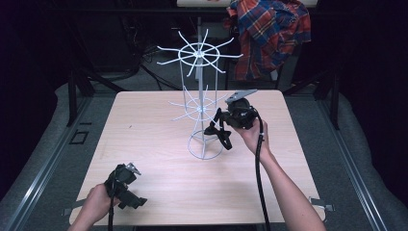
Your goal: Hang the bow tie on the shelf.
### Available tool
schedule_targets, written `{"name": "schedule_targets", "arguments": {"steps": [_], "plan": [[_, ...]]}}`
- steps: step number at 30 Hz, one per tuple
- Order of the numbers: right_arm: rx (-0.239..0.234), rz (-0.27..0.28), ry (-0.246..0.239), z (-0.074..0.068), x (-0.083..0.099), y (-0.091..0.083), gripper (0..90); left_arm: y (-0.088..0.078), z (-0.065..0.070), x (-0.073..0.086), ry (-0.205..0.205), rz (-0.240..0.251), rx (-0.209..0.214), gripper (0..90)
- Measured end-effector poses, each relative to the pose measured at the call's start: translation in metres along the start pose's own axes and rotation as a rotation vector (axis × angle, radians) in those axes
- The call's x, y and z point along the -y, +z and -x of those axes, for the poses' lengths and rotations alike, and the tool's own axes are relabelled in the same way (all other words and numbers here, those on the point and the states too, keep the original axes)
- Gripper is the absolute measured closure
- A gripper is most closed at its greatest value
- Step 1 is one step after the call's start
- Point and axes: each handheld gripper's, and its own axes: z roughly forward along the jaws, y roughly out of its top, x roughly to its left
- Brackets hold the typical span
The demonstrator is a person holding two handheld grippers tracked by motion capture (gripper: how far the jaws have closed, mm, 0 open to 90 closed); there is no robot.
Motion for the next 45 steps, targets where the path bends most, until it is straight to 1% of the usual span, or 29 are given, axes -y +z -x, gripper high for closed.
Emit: {"name": "schedule_targets", "arguments": {"steps": [3,5,9,12,14,15,16,17,20,21,25,27,28,29,31,34,36,38,39,41,42,45], "plan": [[-0.001,0.003,0.009,0.000,0.001,0.000,85.3,0.000,0.000,0.000,0.001,-0.002,-0.006,0.1],[-0.005,-0.006,0.004,0.001,0.001,-0.001,83.0,0.000,0.001,-0.001,0.006,-0.005,-0.003,0.1],[-0.006,-0.004,0.002,0.000,0.001,-0.001,82.0,0.000,0.001,-0.002,0.007,-0.003,0.000,0.1],[-0.006,-0.008,0.008,-0.001,0.003,0.000,78.3,0.001,0.001,-0.003,0.008,-0.003,-0.003,0.1],[-0.006,-0.007,0.006,-0.001,0.003,0.000,77.7,0.001,0.002,-0.004,0.011,-0.005,0.003,0.1],[-0.004,-0.016,0.003,-0.001,0.004,-0.001,75.5,0.001,0.002,-0.005,0.017,-0.006,0.002,0.1],[-0.004,-0.016,0.003,-0.001,0.004,-0.001,75.5,0.002,0.002,-0.006,0.016,-0.005,0.003,0.1],[-0.006,-0.016,0.003,0.000,0.005,-0.003,73.5,0.002,0.002,-0.007,0.024,-0.006,0.006,0.1],[-0.004,-0.017,0.003,0.001,0.007,-0.004,71.1,0.003,0.002,-0.008,0.024,-0.004,0.006,0.1],[-0.007,-0.028,0.008,0.002,0.008,-0.005,67.8,0.003,0.002,-0.010,0.031,-0.008,0.010,0.1],[-0.012,-0.034,0.007,0.003,0.011,-0.007,63.2,0.003,0.003,-0.012,0.038,-0.008,0.009,0.1],[-0.020,-0.036,0.007,0.003,0.013,-0.009,59.1,0.004,0.004,-0.014,0.042,-0.006,0.009,0.1],[-0.026,-0.039,0.003,0.003,0.015,-0.011,54.9,0.004,0.004,-0.015,0.045,-0.008,0.010,0.1],[-0.029,-0.044,0.005,0.003,0.016,-0.012,53.1,0.004,0.005,-0.016,0.048,-0.005,0.009,0.1],[-0.033,-0.045,0.004,0.004,0.017,-0.013,51.7,0.005,0.005,-0.018,0.055,-0.009,0.012,0.1],[-0.022,-0.046,0.007,0.005,0.022,-0.017,49.5,0.007,0.006,-0.021,0.063,-0.006,0.015,0.0],[-0.006,-0.053,0.018,0.009,0.027,-0.022,47.8,0.008,0.007,-0.025,0.077,-0.015,0.019,0.1],[-0.002,-0.056,0.025,0.012,0.031,-0.026,45.8,0.008,0.008,-0.026,0.077,-0.011,0.021,0.1],[0.001,-0.053,0.034,0.013,0.033,-0.028,44.5,0.009,0.008,-0.028,0.083,-0.014,0.022,0.1],[0.005,-0.057,0.035,0.014,0.036,-0.030,43.5,0.009,0.008,-0.029,0.086,-0.014,0.023,0.1],[0.013,-0.064,0.046,0.017,0.040,-0.035,40.5,0.010,0.009,-0.030,0.090,-0.012,0.022,0.1],[0.021,-0.069,0.059,0.020,0.045,-0.039,38.6,0.010,0.010,-0.031,0.092,-0.013,0.023,0.1]]}}
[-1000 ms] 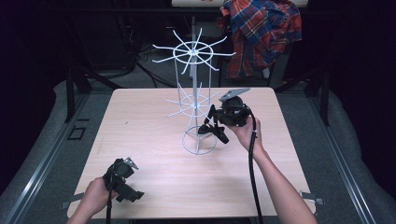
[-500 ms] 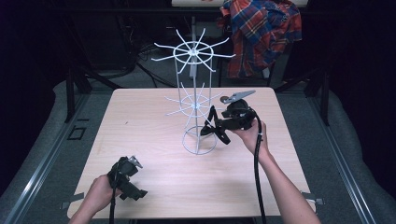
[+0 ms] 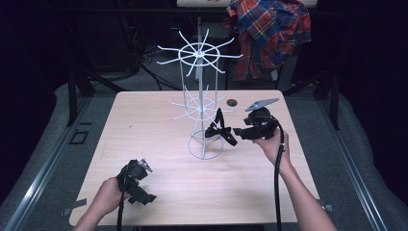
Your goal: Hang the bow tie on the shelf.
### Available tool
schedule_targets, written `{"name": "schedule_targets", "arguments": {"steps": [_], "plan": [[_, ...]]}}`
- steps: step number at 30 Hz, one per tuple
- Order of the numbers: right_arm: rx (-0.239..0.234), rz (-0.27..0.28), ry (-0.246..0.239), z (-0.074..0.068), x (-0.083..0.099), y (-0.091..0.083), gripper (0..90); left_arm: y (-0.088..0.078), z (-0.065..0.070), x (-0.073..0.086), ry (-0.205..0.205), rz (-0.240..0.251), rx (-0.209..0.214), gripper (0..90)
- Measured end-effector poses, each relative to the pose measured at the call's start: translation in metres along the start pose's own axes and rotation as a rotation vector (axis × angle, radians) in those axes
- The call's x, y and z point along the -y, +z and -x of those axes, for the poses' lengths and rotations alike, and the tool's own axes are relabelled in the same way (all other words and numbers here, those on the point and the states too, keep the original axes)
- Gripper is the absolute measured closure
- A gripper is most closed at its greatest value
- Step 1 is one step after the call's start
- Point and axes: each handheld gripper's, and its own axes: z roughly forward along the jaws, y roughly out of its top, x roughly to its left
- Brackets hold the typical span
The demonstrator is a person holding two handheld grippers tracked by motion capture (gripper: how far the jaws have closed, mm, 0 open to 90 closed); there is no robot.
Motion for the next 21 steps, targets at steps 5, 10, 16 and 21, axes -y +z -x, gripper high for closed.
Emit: {"name": "schedule_targets", "arguments": {"steps": [5,10,16,21], "plan": [[0.021,-0.013,0.032,0.006,0.013,-0.009,34.7,0.000,0.001,-0.001,0.003,-0.001,0.000,0.1],[0.012,-0.033,0.069,0.011,0.021,-0.010,28.6,0.001,0.001,-0.002,0.006,0.001,-0.002,0.1],[0.007,-0.080,0.079,0.011,0.027,-0.003,22.1,0.001,0.001,-0.002,0.008,0.001,0.002,0.1],[0.001,-0.137,0.086,0.009,0.039,0.004,18.4,0.000,0.000,-0.002,0.006,0.000,0.000,0.1]]}}
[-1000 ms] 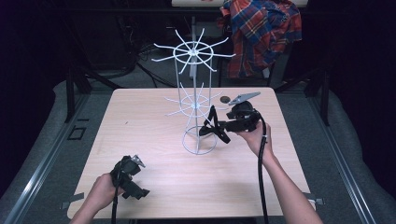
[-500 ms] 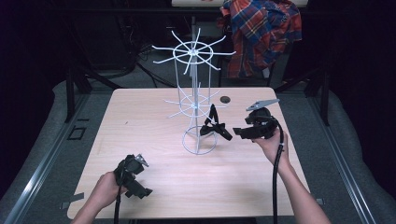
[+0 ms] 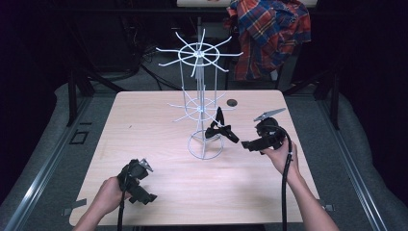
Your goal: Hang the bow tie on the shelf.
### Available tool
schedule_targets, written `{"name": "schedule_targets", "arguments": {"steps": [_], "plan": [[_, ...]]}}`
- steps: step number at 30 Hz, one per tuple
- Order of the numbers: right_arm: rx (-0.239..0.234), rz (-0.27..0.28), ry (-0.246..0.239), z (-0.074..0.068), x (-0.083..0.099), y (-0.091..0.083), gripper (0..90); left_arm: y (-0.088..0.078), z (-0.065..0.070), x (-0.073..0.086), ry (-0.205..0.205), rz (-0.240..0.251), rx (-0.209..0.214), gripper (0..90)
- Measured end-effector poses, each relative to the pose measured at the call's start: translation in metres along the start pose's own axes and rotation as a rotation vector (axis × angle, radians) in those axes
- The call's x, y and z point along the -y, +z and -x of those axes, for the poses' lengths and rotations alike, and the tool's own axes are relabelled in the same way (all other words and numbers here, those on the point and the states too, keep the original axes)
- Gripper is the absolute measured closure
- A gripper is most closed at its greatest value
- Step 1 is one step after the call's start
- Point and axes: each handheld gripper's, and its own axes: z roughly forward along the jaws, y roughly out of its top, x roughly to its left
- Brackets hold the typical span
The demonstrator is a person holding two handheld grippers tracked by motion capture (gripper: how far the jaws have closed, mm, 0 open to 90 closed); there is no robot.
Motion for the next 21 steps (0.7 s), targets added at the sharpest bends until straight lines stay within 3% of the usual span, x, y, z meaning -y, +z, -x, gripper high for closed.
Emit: {"name": "schedule_targets", "arguments": {"steps": [4,5,7,8,13,16,20,21], "plan": [[-0.005,-0.035,-0.002,0.000,0.007,0.002,16.6,0.000,0.000,0.000,0.002,0.001,0.003,0.1],[-0.020,-0.078,0.009,-0.001,0.014,0.005,15.5,0.000,0.000,-0.001,0.003,-0.005,0.005,0.0],[-0.039,-0.105,0.007,-0.003,0.021,0.008,15.2,0.001,0.001,-0.001,0.003,-0.007,0.006,0.1],[-0.039,-0.105,0.007,-0.003,0.021,0.008,15.2,0.001,0.001,-0.001,0.003,-0.007,0.006,0.1],[-0.025,-0.226,-0.016,-0.007,0.042,0.013,13.7,0.004,0.003,-0.001,0.019,-0.026,0.017,0.1],[-0.034,-0.242,-0.018,-0.009,0.048,0.013,13.7,0.004,0.003,-0.001,0.019,-0.028,0.018,0.1],[-0.015,-0.330,-0.064,-0.019,0.064,0.014,14.4,0.005,0.003,-0.002,0.022,-0.036,0.016,0.1],[0.013,-0.354,-0.090,-0.022,0.068,0.015,14.3,0.005,0.003,-0.003,0.022,-0.038,0.015,0.1]]}}
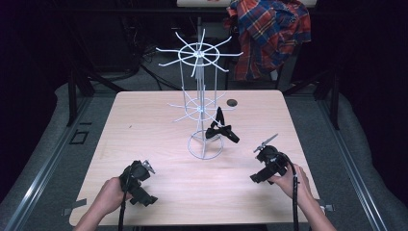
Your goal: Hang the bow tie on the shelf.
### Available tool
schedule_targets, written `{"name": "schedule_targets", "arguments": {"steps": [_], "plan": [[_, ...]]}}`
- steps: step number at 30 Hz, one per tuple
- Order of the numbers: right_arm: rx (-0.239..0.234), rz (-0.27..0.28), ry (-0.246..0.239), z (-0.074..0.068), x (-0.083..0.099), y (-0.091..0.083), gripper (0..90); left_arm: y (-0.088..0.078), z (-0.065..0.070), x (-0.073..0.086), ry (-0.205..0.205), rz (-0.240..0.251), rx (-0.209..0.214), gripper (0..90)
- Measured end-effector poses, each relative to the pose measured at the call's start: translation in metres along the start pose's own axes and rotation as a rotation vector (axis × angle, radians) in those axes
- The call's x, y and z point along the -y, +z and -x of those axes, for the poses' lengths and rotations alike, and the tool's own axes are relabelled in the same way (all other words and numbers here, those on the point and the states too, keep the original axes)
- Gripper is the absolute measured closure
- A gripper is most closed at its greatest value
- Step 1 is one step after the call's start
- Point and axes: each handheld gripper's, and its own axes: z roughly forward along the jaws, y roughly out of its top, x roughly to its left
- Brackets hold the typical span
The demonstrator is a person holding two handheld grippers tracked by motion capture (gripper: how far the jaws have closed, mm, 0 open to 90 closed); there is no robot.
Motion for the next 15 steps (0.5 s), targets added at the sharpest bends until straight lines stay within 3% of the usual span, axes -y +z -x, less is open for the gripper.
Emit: {"name": "schedule_targets", "arguments": {"steps": [1,2,6,8,15], "plan": [[0.000,0.000,0.000,0.000,0.000,0.000,14.3,0.000,0.000,0.000,0.000,0.000,0.000,0.1],[0.036,-0.054,-0.045,-0.004,0.004,0.002,14.1,0.000,0.000,-0.001,0.004,-0.006,0.001,0.1],[0.037,-0.057,-0.042,-0.004,0.008,0.004,14.1,0.003,0.001,-0.004,0.012,-0.014,0.005,0.1],[0.067,-0.078,-0.053,0.000,0.007,0.006,14.2,0.004,0.001,-0.003,0.018,-0.020,0.009,0.1],[0.080,-0.139,-0.080,0.003,0.006,0.015,15.1,0.004,0.001,-0.003,0.016,-0.025,0.010,0.1]]}}
